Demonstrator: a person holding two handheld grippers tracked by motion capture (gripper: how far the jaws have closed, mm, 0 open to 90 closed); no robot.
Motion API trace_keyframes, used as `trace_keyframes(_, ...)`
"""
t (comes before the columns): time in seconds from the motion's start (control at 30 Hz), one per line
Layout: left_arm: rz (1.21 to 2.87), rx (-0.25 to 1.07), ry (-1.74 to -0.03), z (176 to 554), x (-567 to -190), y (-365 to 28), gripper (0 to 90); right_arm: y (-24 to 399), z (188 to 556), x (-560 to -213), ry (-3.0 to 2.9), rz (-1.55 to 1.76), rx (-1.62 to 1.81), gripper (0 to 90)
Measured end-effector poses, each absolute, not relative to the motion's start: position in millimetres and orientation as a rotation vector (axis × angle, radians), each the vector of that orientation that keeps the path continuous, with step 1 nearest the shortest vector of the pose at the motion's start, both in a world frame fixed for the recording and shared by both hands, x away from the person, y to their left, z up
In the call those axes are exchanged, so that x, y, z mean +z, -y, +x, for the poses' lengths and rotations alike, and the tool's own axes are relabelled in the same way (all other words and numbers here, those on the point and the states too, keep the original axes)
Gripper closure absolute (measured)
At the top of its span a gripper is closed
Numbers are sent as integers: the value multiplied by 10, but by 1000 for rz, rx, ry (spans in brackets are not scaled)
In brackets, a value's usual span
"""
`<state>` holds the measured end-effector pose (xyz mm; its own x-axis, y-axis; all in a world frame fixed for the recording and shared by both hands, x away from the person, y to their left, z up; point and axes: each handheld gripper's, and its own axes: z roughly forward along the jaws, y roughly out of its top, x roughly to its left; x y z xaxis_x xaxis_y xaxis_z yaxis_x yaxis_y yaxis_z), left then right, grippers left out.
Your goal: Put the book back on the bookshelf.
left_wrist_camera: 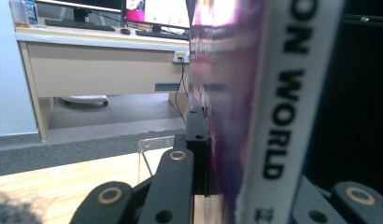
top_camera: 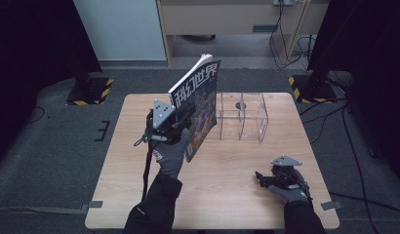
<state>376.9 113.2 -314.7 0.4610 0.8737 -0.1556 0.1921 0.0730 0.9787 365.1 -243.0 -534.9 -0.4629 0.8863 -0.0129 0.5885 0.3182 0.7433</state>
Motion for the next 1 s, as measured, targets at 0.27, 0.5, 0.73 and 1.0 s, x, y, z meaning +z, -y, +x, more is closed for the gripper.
trace_keyframes(0.27,1412,678,-1030,3962,-3088,-1071,822,2429,3656,-5352,-2171,1300,956,121)
trace_keyframes(0.5,1387,678,-1044,4138,-3053,-1032,822,2418,3656,-5361,-2181,1305,949,118)
trace_keyframes(0.73,1374,689,-1068,4293,-3044,-1014,822,2424,3656,-5361,-2179,1298,947,115)
trace_keyframes(1.0,1376,698,-1080,4398,-3117,-945,822,2419,3657,-5371,-2184,1292,945,114)
